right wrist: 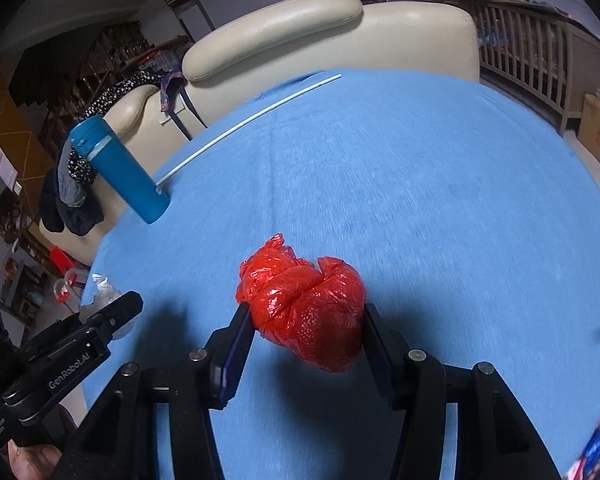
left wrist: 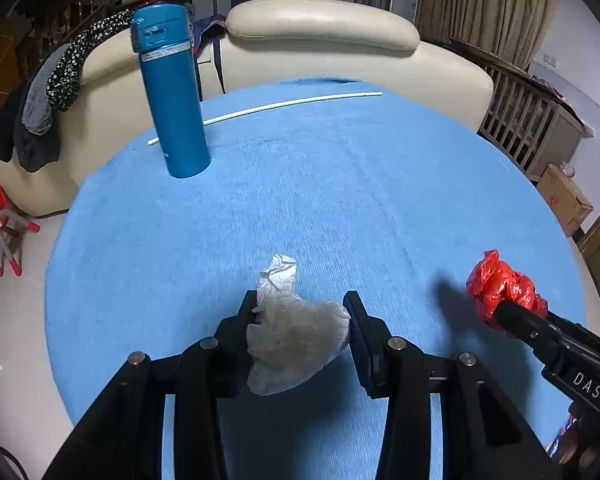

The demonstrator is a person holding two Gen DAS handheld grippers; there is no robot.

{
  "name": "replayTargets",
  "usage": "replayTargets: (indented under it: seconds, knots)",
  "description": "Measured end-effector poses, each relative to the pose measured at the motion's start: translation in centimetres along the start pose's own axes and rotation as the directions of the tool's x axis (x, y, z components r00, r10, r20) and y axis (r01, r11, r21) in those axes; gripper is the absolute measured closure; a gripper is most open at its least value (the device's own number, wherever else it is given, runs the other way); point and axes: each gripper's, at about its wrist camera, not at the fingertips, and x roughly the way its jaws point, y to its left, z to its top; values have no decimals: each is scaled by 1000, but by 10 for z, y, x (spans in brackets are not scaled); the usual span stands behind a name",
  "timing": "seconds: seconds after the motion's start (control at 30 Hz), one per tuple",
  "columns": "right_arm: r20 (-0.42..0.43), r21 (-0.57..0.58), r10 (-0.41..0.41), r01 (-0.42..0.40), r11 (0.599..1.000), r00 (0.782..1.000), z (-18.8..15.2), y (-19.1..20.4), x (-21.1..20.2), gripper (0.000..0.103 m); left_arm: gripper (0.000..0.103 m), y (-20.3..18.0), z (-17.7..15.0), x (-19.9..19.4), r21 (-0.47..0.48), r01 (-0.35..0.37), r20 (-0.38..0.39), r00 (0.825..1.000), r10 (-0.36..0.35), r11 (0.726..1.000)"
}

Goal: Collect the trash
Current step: 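Grasp the white tissue with the left tool while the right tool grasps the red bag, then carry the red bag and white tissue over the red basket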

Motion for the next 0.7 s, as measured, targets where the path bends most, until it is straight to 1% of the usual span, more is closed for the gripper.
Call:
replayTargets:
  seconds: [0.17, 0.33, 0.7]
  knots:
    - [19, 19, 7, -7, 1000, 1000, -22, -5, -23, 47, 59, -7, -13, -20, 17, 6, 14, 1000, -7, 1000]
    - [45, 40, 11, -13, 999, 999, -29, -14, -43, 47, 60, -21, -19, -29, 48, 14, 24, 1000, -16, 999]
    - [61, 65, 12, -16, 998, 998, -37, -28, -53, 47, 60, -46, -26, -33, 100, 24, 19, 999, -26, 995]
